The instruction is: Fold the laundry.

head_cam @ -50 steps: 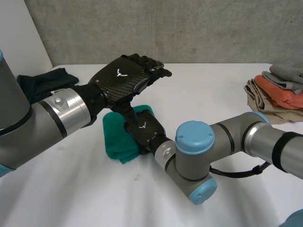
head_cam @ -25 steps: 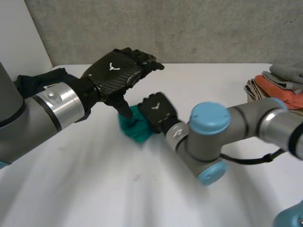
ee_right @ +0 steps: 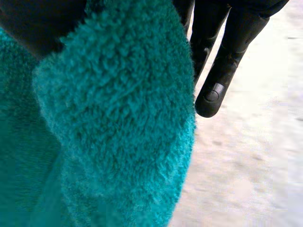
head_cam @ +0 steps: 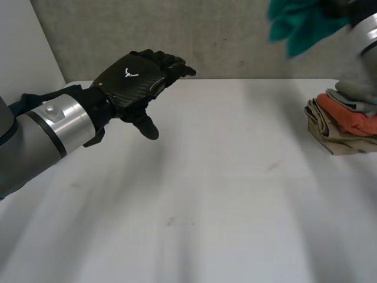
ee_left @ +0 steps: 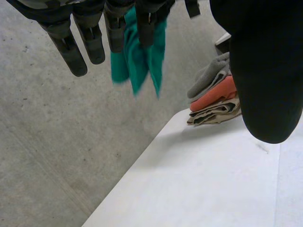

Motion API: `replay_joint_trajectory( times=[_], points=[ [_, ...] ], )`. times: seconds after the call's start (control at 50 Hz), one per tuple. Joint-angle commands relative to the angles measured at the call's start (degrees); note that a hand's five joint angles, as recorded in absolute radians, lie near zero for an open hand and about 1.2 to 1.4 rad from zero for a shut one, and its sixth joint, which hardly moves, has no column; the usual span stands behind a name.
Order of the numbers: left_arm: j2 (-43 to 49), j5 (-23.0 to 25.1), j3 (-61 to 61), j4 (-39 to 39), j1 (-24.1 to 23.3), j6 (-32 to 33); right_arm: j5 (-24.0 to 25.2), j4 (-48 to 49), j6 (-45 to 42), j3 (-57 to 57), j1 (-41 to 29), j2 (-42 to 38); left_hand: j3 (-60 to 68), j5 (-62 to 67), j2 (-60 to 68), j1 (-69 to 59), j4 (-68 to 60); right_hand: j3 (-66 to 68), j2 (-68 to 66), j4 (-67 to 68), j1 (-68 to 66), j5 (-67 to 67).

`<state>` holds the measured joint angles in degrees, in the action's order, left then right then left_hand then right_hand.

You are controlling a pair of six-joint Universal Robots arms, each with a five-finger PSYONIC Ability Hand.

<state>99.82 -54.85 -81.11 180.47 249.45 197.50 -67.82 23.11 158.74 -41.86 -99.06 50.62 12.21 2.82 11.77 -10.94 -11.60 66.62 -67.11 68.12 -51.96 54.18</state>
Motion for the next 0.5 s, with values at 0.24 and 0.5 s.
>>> replay_joint_trajectory(
  times=[0.24,0.5],
  points=[
    [0.0,0.0,-0.7,0.1,-0.8,0.2,13.0,16.7,11.1,-6.6,23.6,-11.6,-0.7,-1.3,-0.2,-0.6,0.0,13.4,-12.9,11.9,-28.0,15.8],
    [0.1,0.0,-1.1,0.0,-0.8,0.2,23.0,24.9,11.4,-26.2,29.7,-6.3,-0.7,-1.3,-0.2,-0.6,0.0,13.4,-12.9,11.9,-28.0,15.8]
  ],
)
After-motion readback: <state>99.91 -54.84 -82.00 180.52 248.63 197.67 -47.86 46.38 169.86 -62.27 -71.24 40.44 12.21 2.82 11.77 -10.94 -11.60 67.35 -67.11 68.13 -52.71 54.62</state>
